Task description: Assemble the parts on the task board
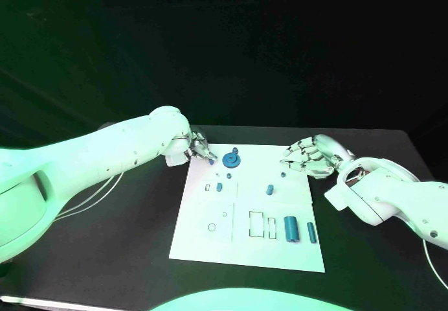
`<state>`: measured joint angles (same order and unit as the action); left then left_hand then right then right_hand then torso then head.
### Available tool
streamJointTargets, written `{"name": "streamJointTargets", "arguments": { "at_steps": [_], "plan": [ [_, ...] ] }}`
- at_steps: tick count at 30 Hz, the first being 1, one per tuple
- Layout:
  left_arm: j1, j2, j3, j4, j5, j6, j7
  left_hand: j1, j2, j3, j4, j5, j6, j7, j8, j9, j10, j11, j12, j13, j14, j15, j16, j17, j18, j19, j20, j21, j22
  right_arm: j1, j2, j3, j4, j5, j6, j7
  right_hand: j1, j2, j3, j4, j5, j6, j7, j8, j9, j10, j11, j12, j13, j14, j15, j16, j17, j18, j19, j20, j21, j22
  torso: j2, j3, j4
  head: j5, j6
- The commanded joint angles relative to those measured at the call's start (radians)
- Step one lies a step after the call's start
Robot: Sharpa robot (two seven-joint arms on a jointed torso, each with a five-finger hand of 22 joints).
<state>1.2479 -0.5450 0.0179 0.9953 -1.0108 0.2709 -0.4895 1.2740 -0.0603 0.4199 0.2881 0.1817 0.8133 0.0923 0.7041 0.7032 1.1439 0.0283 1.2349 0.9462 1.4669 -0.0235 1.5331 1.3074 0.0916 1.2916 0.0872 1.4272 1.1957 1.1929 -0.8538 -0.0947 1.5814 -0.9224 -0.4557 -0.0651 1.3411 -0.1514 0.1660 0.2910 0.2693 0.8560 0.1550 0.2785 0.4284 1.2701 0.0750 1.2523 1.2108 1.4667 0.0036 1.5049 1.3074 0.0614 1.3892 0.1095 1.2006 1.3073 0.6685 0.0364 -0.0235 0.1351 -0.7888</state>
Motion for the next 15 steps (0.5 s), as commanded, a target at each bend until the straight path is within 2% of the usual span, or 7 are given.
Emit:
{"name": "streamJointTargets", "arguments": {
  "at_steps": [1, 3, 6, 7, 11, 15],
  "plan": [
    [-0.001, 0.001, -0.002, 0.0, 0.007, 0.022, 0.01, 0.037, 0.002, 0.034, -0.004, 0.002, -0.009, -0.005, 0.011, 0.012, 0.005, -0.009, 0.004, 0.001, 0.07, -0.012, 0.002, 0.187, -0.009, -0.001, -0.007, 0.001, 0.002, 0.0, 0.001, 0.0, 0.0, -0.008, 0.003, 0.009, -0.006, 0.004, 0.0, -0.002, -0.004, -0.008, 0.001, 0.004, 0.001, -0.001, -0.002, -0.001, 0.001, 0.07, -0.003, -0.003, 0.13, 0.02, -0.004, -0.003, -0.002, 0.044, 0.0, -0.0002, -0.0004, -0.001, -0.001],
    [-0.001, 0.0, -0.002, 0.0, 0.006, 0.024, 0.011, 0.06, -0.005, 0.066, -0.008, 0.003, -0.015, -0.006, 0.018, 0.021, 0.005, -0.01, 0.003, 0.001, 0.07, -0.012, 0.002, 0.187, -0.009, -0.001, -0.008, 0.002, 0.003, 0.0, 0.001, 0.0, -0.001, -0.008, 0.003, 0.009, -0.006, 0.004, 0.0, -0.002, -0.004, -0.008, 0.001, 0.004, 0.001, -0.001, -0.002, -0.001, 0.001, 0.07, -0.003, -0.003, 0.13, 0.02, -0.004, -0.003, -0.002, 0.044, 0.0, -0.0001, -0.0001, -0.001, -0.001],
    [-0.001, -0.004, -0.002, 0.002, 0.004, 0.027, 0.011, 0.104, -0.03, 0.16, -0.038, 0.008, -0.028, -0.004, 0.028, 0.038, 0.005, -0.01, -0.003, -0.002, 0.071, -0.013, 0.003, 0.188, -0.01, 0.0, -0.01, 0.002, 0.004, 0.0, 0.001, 0.0, -0.001, -0.008, 0.004, 0.009, -0.006, 0.005, 0.001, -0.002, -0.004, -0.008, 0.001, 0.005, 0.001, -0.002, -0.002, -0.002, 0.001, 0.07, -0.003, -0.004, 0.13, 0.02, -0.004, -0.003, -0.001, 0.045, -0.001, -0.0004, 0.0014, -0.002, -0.001],
    [-0.001, -0.006, -0.002, 0.005, 0.004, 0.028, 0.012, 0.099, -0.049, 0.208, -0.045, 0.007, -0.031, -0.002, 0.035, 0.048, 0.008, -0.008, -0.003, -0.002, 0.071, -0.011, 0.003, 0.189, -0.01, -0.001, -0.009, 0.002, 0.005, 0.0, 0.001, 0.0, -0.001, -0.008, 0.004, 0.009, -0.006, 0.005, 0.001, -0.002, -0.004, -0.008, 0.001, 0.005, 0.001, -0.002, -0.002, -0.002, 0.001, 0.07, -0.003, -0.004, 0.13, 0.02, -0.004, -0.003, -0.001, 0.045, -0.001, -0.0005, 0.0018, -0.001, -0.001],
    [-0.001, -0.016, -0.002, 0.012, 0.011, 0.022, 0.015, 0.077, -0.083, 0.316, -0.079, 0.007, -0.033, 0.001, 0.049, 0.068, 0.017, -0.007, -0.001, 0.003, 0.072, -0.01, 0.004, 0.19, -0.01, 0.0, -0.009, 0.004, 0.008, 0.0, 0.001, 0.0, -0.001, -0.008, 0.004, 0.009, -0.006, 0.005, 0.001, -0.002, -0.004, -0.008, 0.001, 0.005, 0.001, -0.002, -0.002, -0.002, 0.001, 0.07, -0.003, -0.004, 0.13, 0.02, -0.004, -0.003, -0.001, 0.045, -0.001, -0.0007, 0.0025, -0.001, 0.0],
    [-0.001, -0.03, -0.002, 0.022, 0.025, 0.008, 0.02, 0.054, -0.098, 0.368, -0.102, 0.009, -0.032, 0.002, 0.056, 0.079, 0.022, -0.006, 0.002, 0.008, 0.072, -0.01, 0.004, 0.191, -0.01, 0.003, -0.009, 0.007, 0.013, 0.0, 0.0, 0.0, -0.002, -0.008, 0.004, 0.009, -0.006, 0.005, 0.001, -0.002, -0.004, -0.008, 0.001, 0.005, 0.001, -0.002, -0.002, -0.002, 0.001, 0.07, -0.003, -0.004, 0.13, 0.02, -0.004, -0.003, -0.001, 0.045, -0.001, -0.0003, 0.0015, 0.001, 0.001]
  ]
}}
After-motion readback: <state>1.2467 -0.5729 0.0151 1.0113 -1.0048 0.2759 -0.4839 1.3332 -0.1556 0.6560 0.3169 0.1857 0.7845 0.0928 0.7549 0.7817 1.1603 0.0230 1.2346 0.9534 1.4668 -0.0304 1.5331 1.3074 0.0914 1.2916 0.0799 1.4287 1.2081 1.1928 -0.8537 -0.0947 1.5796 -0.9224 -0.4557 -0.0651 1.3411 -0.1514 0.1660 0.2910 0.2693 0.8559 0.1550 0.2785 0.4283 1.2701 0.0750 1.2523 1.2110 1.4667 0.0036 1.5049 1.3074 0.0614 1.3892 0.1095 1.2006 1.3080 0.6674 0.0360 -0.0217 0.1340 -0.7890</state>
